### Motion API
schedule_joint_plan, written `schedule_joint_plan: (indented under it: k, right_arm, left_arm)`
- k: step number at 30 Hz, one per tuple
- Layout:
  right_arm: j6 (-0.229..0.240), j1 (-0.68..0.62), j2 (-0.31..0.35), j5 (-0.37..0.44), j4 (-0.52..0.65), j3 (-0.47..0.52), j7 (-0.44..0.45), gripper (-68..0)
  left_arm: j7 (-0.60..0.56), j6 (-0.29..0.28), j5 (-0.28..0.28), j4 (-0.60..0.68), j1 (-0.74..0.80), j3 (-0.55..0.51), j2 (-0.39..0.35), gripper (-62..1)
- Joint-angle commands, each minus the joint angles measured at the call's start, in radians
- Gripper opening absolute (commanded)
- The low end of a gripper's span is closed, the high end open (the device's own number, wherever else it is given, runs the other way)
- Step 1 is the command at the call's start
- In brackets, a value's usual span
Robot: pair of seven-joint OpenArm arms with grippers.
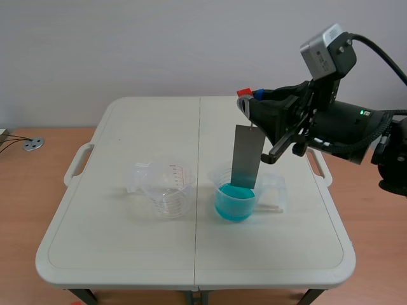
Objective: Hold the metal plate by the orange handle, dip it into the blue solution, take it out and point at it, then put the plate back in the beaker on the left.
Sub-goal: 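Lower the plate into the blue solution, then hold the plate still in the solution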
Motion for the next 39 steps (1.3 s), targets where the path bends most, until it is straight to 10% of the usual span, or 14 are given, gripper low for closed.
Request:
schedule_joint_plan:
  k: [1,39]
  right_arm:
    - [0.005,0.018,-0.009,0.001,-0.005,-0.003,0.033,-66.4]
    - [0.008,0.014,-0.058,-0.199,-0.15,-0.025,0.152,-66.4]
  left_arm:
    - [-0.009,-0.005,-0.006,-0.005,-0.005,0.006,-0.003,-59.0]
    - [0.001,-0.006,-0.006,-0.082,-0.037,0.043,-0.003,-59.0]
